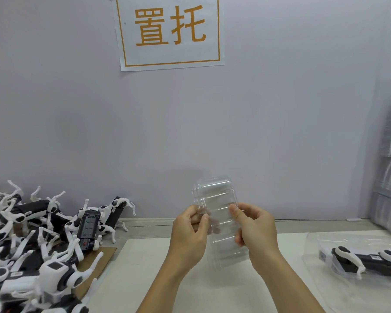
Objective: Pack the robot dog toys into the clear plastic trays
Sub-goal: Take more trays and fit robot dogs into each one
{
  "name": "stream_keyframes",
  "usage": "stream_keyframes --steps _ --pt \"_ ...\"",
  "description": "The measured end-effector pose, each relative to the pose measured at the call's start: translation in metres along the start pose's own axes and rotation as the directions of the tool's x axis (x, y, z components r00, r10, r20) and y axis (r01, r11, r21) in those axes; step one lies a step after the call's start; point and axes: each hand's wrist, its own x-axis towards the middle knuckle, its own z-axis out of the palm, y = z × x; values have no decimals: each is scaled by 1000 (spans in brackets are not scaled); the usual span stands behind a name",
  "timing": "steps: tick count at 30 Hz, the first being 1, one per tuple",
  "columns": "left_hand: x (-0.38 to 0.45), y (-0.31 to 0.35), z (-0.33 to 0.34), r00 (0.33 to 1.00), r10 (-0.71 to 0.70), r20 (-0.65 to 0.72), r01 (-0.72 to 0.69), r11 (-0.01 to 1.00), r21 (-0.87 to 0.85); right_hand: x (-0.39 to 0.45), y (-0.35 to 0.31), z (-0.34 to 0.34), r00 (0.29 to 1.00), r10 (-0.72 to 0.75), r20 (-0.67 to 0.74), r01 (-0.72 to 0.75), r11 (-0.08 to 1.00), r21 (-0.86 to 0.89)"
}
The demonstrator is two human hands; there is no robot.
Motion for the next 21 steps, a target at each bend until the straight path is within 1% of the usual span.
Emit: stream_keyframes --steps 5,11,15,19,21 --pt "-1 1 2 1000 5 16 -5 1000 -3 1 2 2 996 -57 -65 54 998 -39" --pt "-1 5 5 1000 10 4 -10 999 -45 2 1 3 987 -113 -113 109 993 -38" --pt "-2 6 4 1000 -11 4 11 997 -78 3 0 0 987 -112 -117 110 994 -25" --pt "-2 4 1 999 -44 -16 42 995 -86 1 0 0 992 -107 -72 106 994 -18" --pt "-2 3 1 998 -47 -29 44 994 -96 1 0 0 992 -106 -74 105 994 -19"
